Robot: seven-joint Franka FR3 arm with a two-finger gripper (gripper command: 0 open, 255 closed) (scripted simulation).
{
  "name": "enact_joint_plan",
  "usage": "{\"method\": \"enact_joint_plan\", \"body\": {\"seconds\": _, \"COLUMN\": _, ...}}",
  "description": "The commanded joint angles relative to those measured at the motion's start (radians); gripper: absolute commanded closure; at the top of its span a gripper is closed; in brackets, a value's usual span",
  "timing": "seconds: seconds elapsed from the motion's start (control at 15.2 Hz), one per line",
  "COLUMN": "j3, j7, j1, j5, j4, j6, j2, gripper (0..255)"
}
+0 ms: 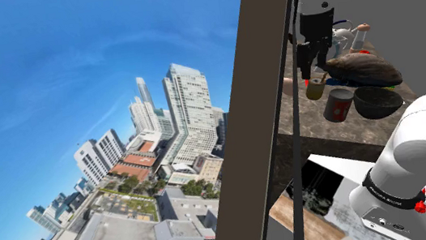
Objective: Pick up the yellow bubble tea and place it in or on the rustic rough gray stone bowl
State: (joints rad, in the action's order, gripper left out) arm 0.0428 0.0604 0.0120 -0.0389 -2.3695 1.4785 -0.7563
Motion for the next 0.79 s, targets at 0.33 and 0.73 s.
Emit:
{"method": "enact_joint_plan", "body": {"seconds": 0.33, "j3": -0.101, "j7": -0.101, "j1": 0.041, "j5": -0.07, "j4": -0.056, "j6": 0.117, "j2": 0.034, "gripper": 0}}
{"method": "enact_joint_plan", "body": {"seconds": 0.73, "j3": -0.225, "j7": -0.218, "j1": 0.087, "j5": -0.138, "j4": -0.081, "j6": 0.269, "j2": 0.124, "gripper": 0}}
